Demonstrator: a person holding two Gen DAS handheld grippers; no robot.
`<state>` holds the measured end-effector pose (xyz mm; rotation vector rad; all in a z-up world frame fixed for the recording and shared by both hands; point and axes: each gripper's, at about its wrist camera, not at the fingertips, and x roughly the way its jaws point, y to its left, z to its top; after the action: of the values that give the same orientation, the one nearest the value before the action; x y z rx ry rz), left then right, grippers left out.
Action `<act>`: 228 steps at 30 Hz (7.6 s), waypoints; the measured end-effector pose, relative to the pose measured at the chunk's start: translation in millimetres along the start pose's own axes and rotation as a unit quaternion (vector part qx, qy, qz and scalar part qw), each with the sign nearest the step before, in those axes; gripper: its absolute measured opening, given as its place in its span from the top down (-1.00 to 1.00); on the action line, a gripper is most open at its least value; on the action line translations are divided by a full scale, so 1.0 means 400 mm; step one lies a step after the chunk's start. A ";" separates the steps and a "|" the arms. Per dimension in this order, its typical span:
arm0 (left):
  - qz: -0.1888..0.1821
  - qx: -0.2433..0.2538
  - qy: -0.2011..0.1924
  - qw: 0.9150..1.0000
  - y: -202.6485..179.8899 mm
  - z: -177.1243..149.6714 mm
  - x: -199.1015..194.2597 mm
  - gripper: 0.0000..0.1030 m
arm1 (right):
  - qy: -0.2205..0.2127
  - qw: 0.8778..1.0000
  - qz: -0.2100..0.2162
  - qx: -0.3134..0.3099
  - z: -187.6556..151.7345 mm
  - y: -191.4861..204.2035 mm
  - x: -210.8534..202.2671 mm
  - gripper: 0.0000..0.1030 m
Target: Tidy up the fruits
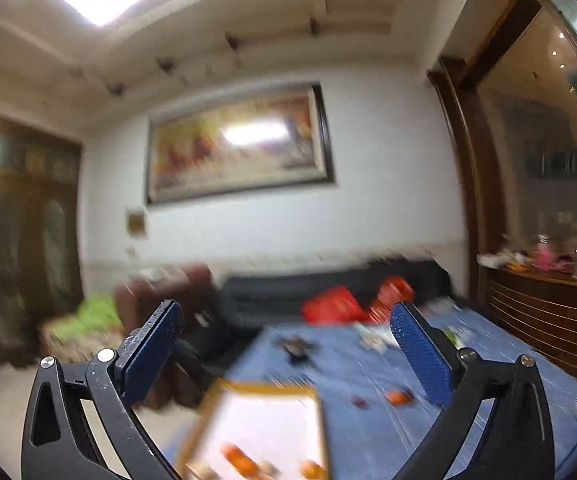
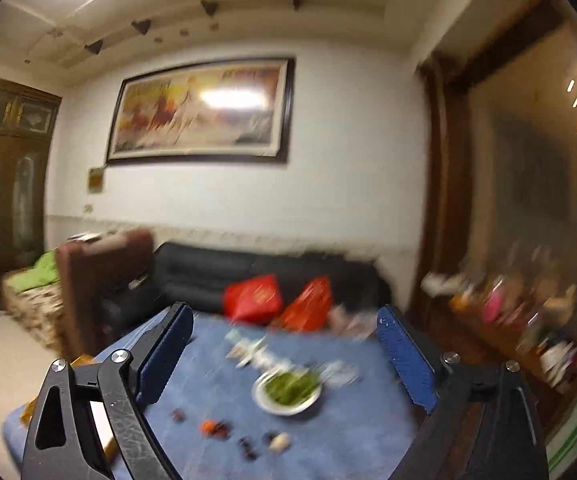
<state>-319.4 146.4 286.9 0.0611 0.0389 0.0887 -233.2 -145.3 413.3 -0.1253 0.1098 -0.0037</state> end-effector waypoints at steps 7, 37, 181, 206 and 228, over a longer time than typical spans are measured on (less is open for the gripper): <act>-0.079 -0.037 0.066 0.994 -0.061 -0.043 0.075 -1.00 | -0.008 0.999 -0.007 -0.035 -0.011 -0.004 -0.039 -0.99; -0.167 -0.084 0.394 0.900 -0.330 -0.451 0.787 0.02 | 0.391 0.895 0.164 0.136 -0.883 0.089 0.739 -0.23; -0.074 -0.032 0.461 0.884 -0.315 -0.613 1.040 0.49 | 0.381 0.883 0.219 0.166 -0.846 0.238 0.910 0.41; 0.032 -0.191 0.395 0.898 0.218 -0.525 0.695 0.47 | 0.347 0.842 0.384 0.152 -0.700 0.479 0.686 0.38; 0.040 -0.272 0.354 0.894 0.355 -0.511 0.540 -0.35 | 0.360 0.835 0.416 0.014 -0.730 0.862 0.566 -0.26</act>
<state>-125.2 318.9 84.0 -0.5385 0.7416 0.1978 -41.2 157.9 57.8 -0.0307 0.9185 0.8312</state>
